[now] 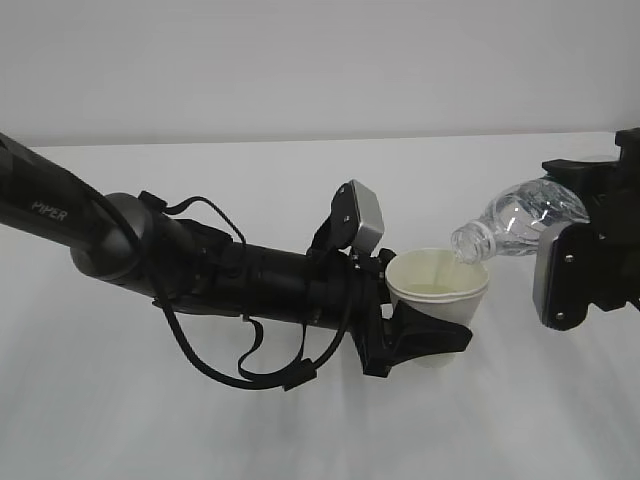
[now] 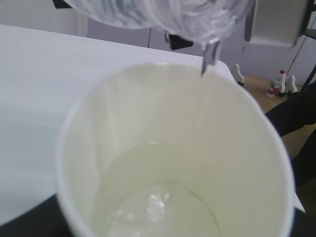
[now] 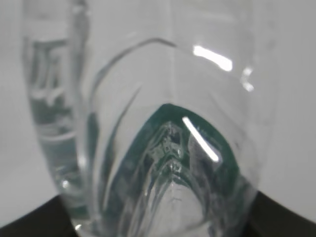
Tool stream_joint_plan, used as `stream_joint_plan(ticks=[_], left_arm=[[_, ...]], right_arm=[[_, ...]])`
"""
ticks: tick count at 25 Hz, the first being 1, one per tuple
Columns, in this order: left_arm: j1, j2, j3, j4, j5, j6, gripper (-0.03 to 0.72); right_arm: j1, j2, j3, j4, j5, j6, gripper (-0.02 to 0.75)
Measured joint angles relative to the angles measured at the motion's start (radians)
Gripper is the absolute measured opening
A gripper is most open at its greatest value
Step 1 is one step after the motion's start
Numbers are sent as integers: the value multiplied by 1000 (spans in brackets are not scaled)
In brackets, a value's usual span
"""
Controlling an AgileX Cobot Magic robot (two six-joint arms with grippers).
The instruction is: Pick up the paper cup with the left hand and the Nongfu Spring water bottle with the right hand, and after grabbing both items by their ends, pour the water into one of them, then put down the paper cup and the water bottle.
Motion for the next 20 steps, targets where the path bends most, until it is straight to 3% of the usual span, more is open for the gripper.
stream_joint_plan(ticks=[20], left_arm=[[0, 0, 0, -4, 0, 0, 461]], right_arm=[[0, 0, 0, 0, 0, 0, 405]])
